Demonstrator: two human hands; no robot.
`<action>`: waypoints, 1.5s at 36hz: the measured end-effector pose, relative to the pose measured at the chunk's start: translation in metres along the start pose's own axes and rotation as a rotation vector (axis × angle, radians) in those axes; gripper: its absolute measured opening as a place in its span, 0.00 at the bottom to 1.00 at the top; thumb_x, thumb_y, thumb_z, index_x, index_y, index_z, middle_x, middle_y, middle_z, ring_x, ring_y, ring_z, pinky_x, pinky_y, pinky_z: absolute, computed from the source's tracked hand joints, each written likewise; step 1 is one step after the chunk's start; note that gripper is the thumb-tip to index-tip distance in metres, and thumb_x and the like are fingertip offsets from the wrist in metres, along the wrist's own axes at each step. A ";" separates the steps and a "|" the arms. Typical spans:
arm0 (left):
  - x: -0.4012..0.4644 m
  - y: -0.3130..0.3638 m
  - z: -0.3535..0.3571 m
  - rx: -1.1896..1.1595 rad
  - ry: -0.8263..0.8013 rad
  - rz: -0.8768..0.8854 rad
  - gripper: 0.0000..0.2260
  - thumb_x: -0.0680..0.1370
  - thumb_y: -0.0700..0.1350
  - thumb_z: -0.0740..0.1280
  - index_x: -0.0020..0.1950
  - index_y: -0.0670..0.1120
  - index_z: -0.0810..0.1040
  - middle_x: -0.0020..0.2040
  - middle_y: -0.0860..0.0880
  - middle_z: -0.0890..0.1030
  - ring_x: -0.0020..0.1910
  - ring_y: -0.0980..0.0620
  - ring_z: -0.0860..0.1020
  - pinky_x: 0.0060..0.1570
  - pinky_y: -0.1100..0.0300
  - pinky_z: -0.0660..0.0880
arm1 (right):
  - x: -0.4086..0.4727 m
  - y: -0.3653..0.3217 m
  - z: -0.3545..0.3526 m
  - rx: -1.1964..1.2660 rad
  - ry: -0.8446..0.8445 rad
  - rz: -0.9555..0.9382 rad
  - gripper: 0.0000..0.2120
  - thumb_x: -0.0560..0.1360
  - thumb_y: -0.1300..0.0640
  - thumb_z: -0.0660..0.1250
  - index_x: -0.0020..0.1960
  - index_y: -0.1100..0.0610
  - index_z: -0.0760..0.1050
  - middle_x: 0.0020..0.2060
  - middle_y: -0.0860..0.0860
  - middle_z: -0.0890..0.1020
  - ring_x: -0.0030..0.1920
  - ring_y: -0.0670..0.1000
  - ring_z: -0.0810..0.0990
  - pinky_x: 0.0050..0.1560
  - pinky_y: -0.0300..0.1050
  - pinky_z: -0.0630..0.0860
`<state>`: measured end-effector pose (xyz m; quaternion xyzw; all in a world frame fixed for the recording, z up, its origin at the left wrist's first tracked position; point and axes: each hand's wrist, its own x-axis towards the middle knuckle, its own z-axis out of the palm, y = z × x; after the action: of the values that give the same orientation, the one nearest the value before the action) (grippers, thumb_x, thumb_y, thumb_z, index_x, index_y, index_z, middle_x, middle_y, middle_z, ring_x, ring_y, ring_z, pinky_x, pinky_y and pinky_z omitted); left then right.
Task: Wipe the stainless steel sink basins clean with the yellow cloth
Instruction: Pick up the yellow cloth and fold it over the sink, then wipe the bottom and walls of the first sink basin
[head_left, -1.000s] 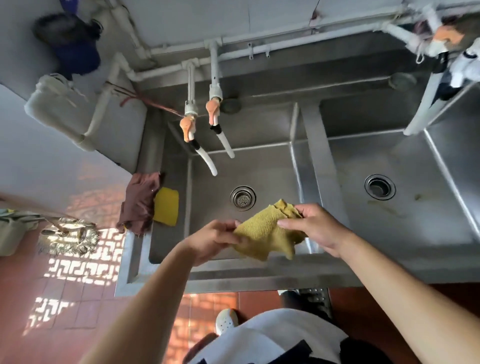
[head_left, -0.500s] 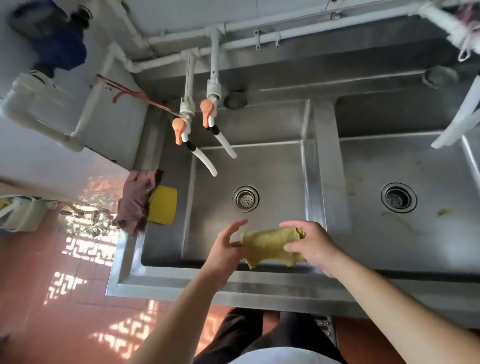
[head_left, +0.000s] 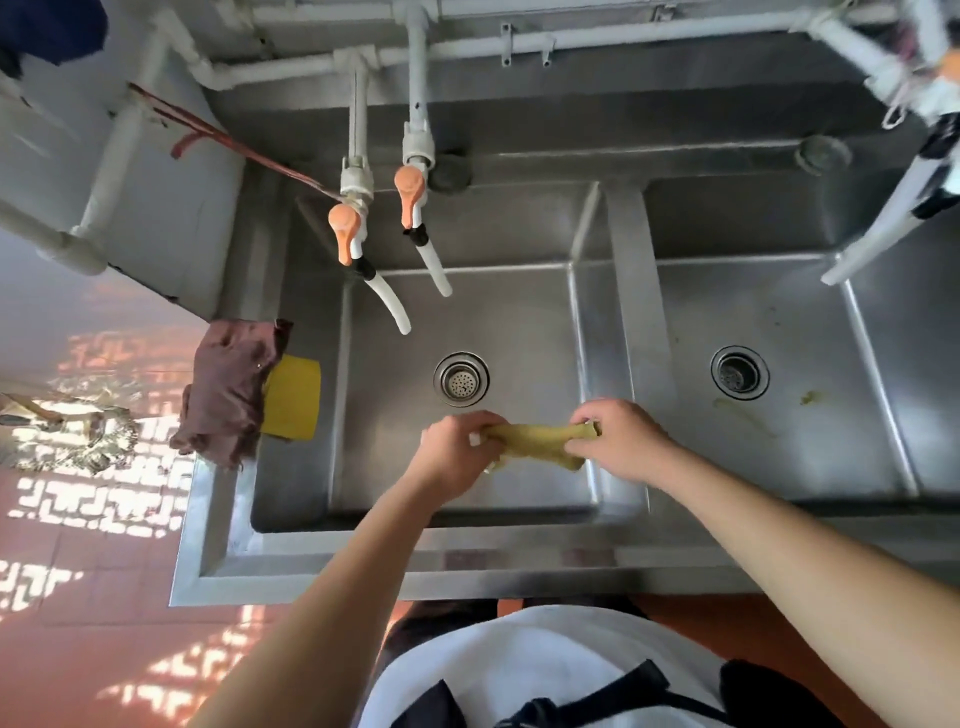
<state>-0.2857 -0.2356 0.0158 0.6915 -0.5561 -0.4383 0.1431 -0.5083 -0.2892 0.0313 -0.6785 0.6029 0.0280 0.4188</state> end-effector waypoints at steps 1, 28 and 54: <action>0.003 -0.003 -0.005 -0.045 -0.010 -0.002 0.10 0.73 0.44 0.70 0.52 0.54 0.83 0.43 0.55 0.83 0.46 0.52 0.79 0.51 0.59 0.74 | 0.002 -0.003 -0.006 0.105 -0.073 0.026 0.03 0.69 0.57 0.74 0.42 0.55 0.81 0.39 0.49 0.80 0.43 0.52 0.77 0.43 0.44 0.72; 0.079 0.011 0.014 -0.141 -0.337 0.070 0.14 0.74 0.40 0.75 0.58 0.49 0.79 0.50 0.48 0.84 0.50 0.54 0.81 0.54 0.62 0.75 | 0.056 -0.006 -0.022 0.166 -0.135 -0.101 0.04 0.70 0.55 0.71 0.41 0.46 0.82 0.33 0.50 0.82 0.38 0.57 0.80 0.40 0.54 0.80; 0.222 -0.072 0.049 -0.258 0.440 -0.688 0.12 0.81 0.51 0.60 0.60 0.50 0.78 0.48 0.46 0.81 0.47 0.43 0.78 0.43 0.59 0.71 | 0.244 0.044 -0.074 -0.523 0.443 -0.034 0.35 0.75 0.39 0.61 0.78 0.49 0.55 0.80 0.56 0.48 0.79 0.60 0.45 0.76 0.66 0.46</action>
<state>-0.2777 -0.3957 -0.1614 0.8901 -0.1898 -0.3685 0.1893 -0.5133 -0.5236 -0.0767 -0.7625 0.6402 0.0266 0.0897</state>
